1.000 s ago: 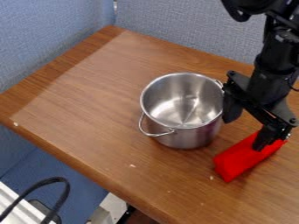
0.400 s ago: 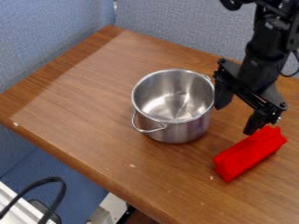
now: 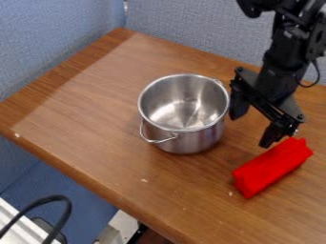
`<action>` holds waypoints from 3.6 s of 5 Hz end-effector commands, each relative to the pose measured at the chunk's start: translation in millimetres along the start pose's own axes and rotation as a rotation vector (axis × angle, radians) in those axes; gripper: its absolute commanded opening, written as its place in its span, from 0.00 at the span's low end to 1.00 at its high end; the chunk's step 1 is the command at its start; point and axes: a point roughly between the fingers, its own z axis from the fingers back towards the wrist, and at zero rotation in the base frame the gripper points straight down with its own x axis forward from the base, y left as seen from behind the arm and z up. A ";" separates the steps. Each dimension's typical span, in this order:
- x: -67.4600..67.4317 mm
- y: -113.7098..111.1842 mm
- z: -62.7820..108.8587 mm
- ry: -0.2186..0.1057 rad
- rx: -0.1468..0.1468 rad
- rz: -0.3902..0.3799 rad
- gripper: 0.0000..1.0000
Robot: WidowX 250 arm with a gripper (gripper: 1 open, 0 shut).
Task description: Move the red object from the metal pot to the table
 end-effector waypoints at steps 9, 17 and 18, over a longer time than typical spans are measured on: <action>10.2 35.6 10.5 -0.070 0.082 0.007 0.00; 15.5 28.2 46.9 -0.335 0.189 -0.167 0.00; 12.6 27.4 49.8 -0.362 0.218 -0.187 0.00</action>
